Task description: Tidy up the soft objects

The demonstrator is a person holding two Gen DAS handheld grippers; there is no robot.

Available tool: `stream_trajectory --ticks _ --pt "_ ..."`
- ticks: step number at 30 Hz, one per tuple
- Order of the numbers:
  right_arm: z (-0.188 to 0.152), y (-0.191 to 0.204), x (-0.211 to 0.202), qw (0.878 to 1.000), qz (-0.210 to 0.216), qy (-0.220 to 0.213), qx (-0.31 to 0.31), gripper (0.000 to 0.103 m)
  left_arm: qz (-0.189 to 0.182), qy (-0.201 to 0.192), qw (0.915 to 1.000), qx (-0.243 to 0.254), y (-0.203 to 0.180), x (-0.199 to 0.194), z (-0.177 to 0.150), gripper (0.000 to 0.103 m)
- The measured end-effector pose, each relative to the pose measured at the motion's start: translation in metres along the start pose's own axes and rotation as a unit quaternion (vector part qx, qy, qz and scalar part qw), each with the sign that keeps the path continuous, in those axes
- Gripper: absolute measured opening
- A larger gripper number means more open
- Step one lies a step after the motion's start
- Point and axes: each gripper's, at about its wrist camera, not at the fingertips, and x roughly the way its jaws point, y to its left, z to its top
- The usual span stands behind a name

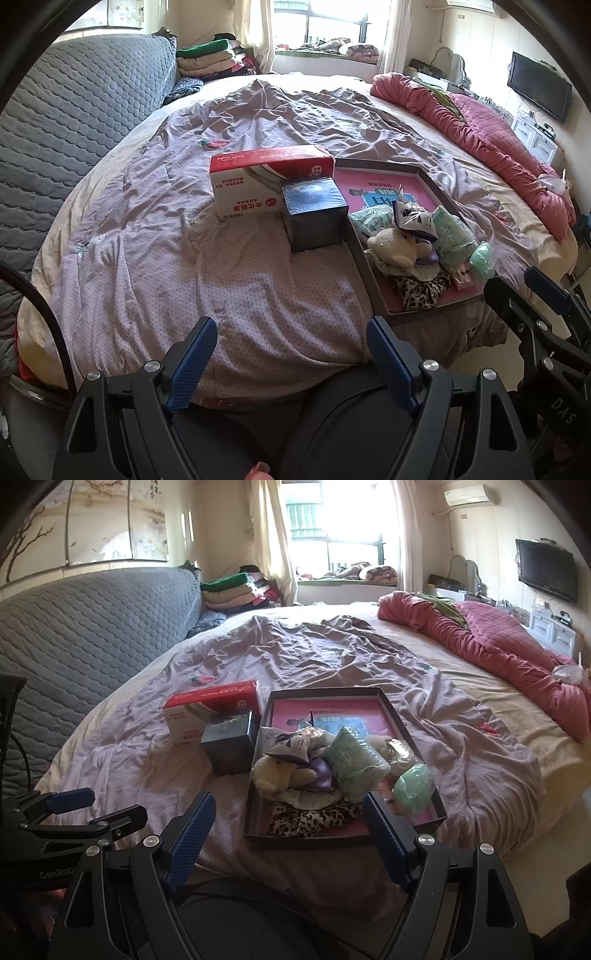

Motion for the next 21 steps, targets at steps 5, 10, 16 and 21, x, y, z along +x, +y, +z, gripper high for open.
stream_trajectory --ticks 5,10,16,21 --pt "0.0 -0.0007 -0.0005 1.0 0.0 -0.001 0.001 0.083 0.001 0.0 1.0 0.0 0.0005 0.0 -0.0005 0.082" --pt "0.0003 -0.0024 -0.0004 1.0 -0.001 -0.003 0.004 0.083 0.003 0.002 1.0 -0.004 0.002 0.0008 -0.0003 0.082" --pt "0.0002 -0.003 -0.0012 1.0 0.0 -0.003 0.004 0.083 0.006 0.003 1.0 -0.003 0.0024 0.0017 -0.0016 0.082" --pt "0.0009 -0.0036 -0.0015 1.0 0.0 -0.006 0.006 0.083 0.007 0.005 1.0 -0.005 0.0024 0.0029 -0.0024 0.082"
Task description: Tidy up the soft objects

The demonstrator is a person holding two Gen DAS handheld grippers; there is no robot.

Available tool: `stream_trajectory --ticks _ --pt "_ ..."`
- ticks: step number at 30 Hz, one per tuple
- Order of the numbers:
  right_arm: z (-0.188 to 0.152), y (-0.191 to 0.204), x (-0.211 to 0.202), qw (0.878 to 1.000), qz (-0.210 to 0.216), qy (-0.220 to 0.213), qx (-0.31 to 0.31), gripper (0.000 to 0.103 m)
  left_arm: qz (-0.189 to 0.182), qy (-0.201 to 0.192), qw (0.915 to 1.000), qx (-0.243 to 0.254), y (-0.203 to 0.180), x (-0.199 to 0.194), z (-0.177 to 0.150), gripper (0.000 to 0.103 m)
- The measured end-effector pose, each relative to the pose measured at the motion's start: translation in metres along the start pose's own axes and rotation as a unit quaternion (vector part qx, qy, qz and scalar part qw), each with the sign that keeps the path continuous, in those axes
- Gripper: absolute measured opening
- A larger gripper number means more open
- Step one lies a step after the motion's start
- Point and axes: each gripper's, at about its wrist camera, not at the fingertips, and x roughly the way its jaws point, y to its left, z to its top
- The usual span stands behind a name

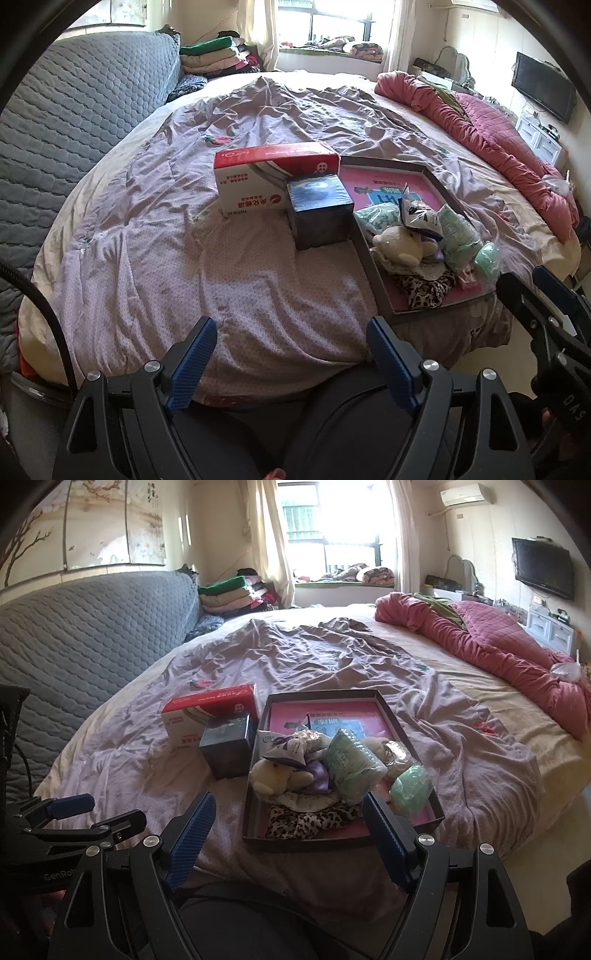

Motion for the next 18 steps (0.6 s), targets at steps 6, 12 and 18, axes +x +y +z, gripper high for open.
stream_trajectory --ticks 6,12,18 --pt "0.0001 0.0024 0.001 1.0 0.003 -0.001 -0.005 0.083 -0.005 0.004 1.0 0.0 0.0007 0.0024 0.0008 0.082" --pt "-0.0006 0.0023 0.0042 1.0 0.005 0.002 -0.005 0.083 -0.004 0.006 1.0 -0.002 0.0005 0.0039 0.0008 0.082" --pt "-0.0008 0.0003 0.0047 1.0 0.005 0.002 -0.004 0.083 -0.008 0.008 0.9999 -0.004 0.0034 0.007 0.0016 0.082"
